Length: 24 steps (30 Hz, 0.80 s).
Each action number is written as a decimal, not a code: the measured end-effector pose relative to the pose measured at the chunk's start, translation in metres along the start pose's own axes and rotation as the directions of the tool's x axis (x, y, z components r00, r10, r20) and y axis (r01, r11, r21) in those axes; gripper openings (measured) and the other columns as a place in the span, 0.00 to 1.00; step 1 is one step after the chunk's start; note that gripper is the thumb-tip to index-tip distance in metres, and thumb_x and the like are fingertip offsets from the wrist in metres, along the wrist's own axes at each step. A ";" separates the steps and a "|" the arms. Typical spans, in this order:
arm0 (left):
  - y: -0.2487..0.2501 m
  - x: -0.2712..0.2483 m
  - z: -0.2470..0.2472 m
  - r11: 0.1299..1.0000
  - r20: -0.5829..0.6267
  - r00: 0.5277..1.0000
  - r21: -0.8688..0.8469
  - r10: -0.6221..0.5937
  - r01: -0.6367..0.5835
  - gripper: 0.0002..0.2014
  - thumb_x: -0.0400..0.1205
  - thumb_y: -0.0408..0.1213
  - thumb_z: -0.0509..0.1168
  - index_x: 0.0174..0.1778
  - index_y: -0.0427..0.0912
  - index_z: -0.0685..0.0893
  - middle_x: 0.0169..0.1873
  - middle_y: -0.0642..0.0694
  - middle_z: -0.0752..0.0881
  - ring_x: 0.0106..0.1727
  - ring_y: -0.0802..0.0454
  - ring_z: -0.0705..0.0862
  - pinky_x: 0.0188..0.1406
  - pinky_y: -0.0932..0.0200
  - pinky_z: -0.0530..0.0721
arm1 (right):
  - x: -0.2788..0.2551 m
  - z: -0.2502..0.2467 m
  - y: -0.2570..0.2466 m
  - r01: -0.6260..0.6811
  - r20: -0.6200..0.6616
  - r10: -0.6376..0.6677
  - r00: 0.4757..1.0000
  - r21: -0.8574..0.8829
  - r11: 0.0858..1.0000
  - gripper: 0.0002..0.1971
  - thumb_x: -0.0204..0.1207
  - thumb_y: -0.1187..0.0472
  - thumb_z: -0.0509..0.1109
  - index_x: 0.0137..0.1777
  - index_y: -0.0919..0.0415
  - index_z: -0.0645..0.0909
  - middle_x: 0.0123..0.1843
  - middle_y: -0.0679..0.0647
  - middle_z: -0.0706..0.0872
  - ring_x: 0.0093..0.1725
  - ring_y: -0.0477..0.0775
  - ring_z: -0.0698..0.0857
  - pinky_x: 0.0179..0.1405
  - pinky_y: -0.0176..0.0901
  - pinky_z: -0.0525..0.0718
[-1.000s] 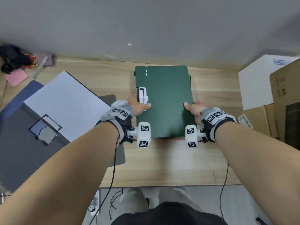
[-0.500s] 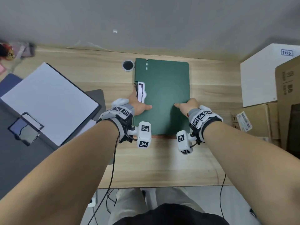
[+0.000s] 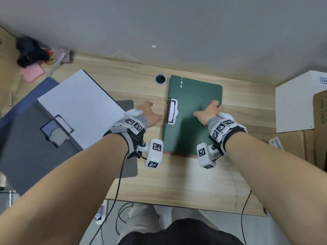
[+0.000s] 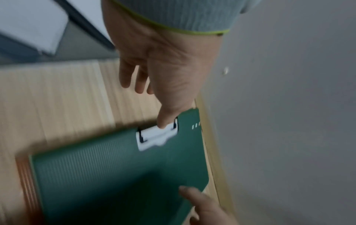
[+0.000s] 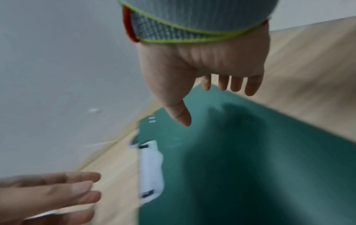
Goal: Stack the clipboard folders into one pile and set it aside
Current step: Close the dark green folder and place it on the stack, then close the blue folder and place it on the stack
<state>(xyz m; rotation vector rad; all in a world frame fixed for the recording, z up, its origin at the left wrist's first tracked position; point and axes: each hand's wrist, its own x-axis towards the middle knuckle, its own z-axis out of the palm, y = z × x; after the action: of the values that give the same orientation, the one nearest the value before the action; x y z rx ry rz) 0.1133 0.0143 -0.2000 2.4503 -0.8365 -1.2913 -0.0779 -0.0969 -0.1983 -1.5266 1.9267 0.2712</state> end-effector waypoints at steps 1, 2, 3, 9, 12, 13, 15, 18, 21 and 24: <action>-0.016 -0.002 -0.018 0.999 -0.049 0.998 -0.013 -0.030 0.029 0.39 0.74 0.51 0.75 0.80 0.43 0.70 0.69 0.40 0.83 0.57 0.43 0.85 0.63 0.46 0.84 | -0.012 0.006 -0.022 0.086 0.033 -0.087 0.996 0.039 0.996 0.35 0.67 0.52 0.76 0.73 0.60 0.71 0.73 0.62 0.74 0.70 0.66 0.78 0.66 0.54 0.79; -0.026 -0.005 -0.034 0.999 -0.083 0.996 -0.018 -0.046 0.044 0.38 0.74 0.51 0.75 0.78 0.42 0.72 0.69 0.40 0.83 0.58 0.41 0.86 0.62 0.46 0.85 | -0.022 0.010 -0.040 0.157 0.096 -0.163 0.982 0.065 0.985 0.29 0.70 0.55 0.75 0.71 0.62 0.76 0.68 0.62 0.80 0.66 0.65 0.82 0.62 0.50 0.81; -0.039 -0.008 -0.048 0.997 -0.104 0.991 -0.008 -0.081 0.081 0.37 0.74 0.51 0.74 0.77 0.42 0.73 0.68 0.40 0.84 0.60 0.39 0.86 0.62 0.46 0.85 | -0.033 0.017 -0.059 0.211 0.178 -0.225 0.958 0.096 0.973 0.23 0.73 0.56 0.74 0.66 0.64 0.81 0.62 0.63 0.85 0.60 0.64 0.86 0.59 0.49 0.83; -0.167 -0.033 -0.121 0.940 -0.212 0.923 0.047 -0.321 0.337 0.38 0.71 0.47 0.75 0.77 0.41 0.73 0.67 0.36 0.82 0.65 0.35 0.84 0.65 0.46 0.83 | -0.099 0.114 -0.143 0.147 0.492 -0.281 0.824 0.292 0.945 0.19 0.74 0.61 0.74 0.65 0.66 0.84 0.49 0.57 0.87 0.47 0.58 0.87 0.48 0.50 0.91; -0.222 -0.046 -0.131 0.926 -0.194 0.914 0.058 -0.357 0.374 0.40 0.72 0.47 0.78 0.79 0.42 0.72 0.73 0.37 0.80 0.71 0.36 0.81 0.70 0.46 0.80 | -0.113 0.156 -0.149 0.014 0.577 -0.207 0.790 0.320 0.947 0.34 0.68 0.58 0.78 0.74 0.66 0.76 0.65 0.63 0.85 0.58 0.62 0.88 0.40 0.45 0.88; -0.242 -0.050 -0.135 0.917 -0.155 0.914 0.082 -0.374 0.390 0.44 0.71 0.51 0.78 0.82 0.45 0.70 0.75 0.38 0.79 0.72 0.37 0.80 0.70 0.46 0.80 | -0.120 0.172 -0.154 -0.029 0.599 -0.192 0.777 0.339 0.940 0.37 0.67 0.57 0.78 0.76 0.66 0.74 0.68 0.64 0.83 0.62 0.64 0.87 0.44 0.47 0.89; -0.267 -0.051 -0.136 0.914 -0.085 0.925 0.147 -0.370 0.379 0.48 0.71 0.55 0.78 0.85 0.50 0.63 0.80 0.40 0.74 0.75 0.37 0.78 0.72 0.44 0.80 | -0.133 0.185 -0.161 -0.116 0.610 -0.143 0.779 0.365 0.924 0.30 0.70 0.57 0.78 0.72 0.65 0.77 0.60 0.64 0.85 0.56 0.64 0.88 0.53 0.52 0.89; -0.277 -0.047 -0.134 0.914 -0.074 0.943 0.230 -0.325 0.333 0.41 0.76 0.50 0.76 0.83 0.48 0.66 0.79 0.41 0.74 0.77 0.38 0.75 0.69 0.49 0.77 | -0.136 0.189 -0.172 -0.250 0.609 -0.044 0.792 0.389 0.887 0.08 0.76 0.58 0.77 0.50 0.59 0.82 0.41 0.61 0.86 0.40 0.59 0.86 0.51 0.49 0.89; -0.285 -0.047 -0.140 0.901 -0.077 0.955 0.315 -0.287 0.296 0.43 0.73 0.56 0.76 0.82 0.49 0.66 0.77 0.44 0.75 0.76 0.39 0.75 0.69 0.47 0.77 | -0.139 0.196 -0.179 -0.326 0.592 -0.019 0.806 0.470 0.820 0.12 0.74 0.58 0.79 0.50 0.62 0.80 0.33 0.56 0.77 0.27 0.53 0.76 0.25 0.39 0.81; -0.290 -0.045 -0.141 0.910 -0.066 0.967 0.327 -0.246 0.254 0.47 0.70 0.58 0.77 0.84 0.52 0.64 0.78 0.45 0.74 0.77 0.39 0.73 0.71 0.41 0.77 | -0.144 0.204 -0.184 -0.294 0.565 -0.022 0.825 0.461 0.837 0.16 0.72 0.52 0.81 0.49 0.59 0.79 0.34 0.52 0.75 0.27 0.49 0.71 0.25 0.39 0.73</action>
<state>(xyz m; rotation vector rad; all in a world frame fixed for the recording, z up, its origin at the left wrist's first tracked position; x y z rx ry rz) 0.3163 0.2678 -0.2223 2.9163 -0.8116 -1.2875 0.1816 0.0707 -0.2245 -0.8105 1.4709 0.1887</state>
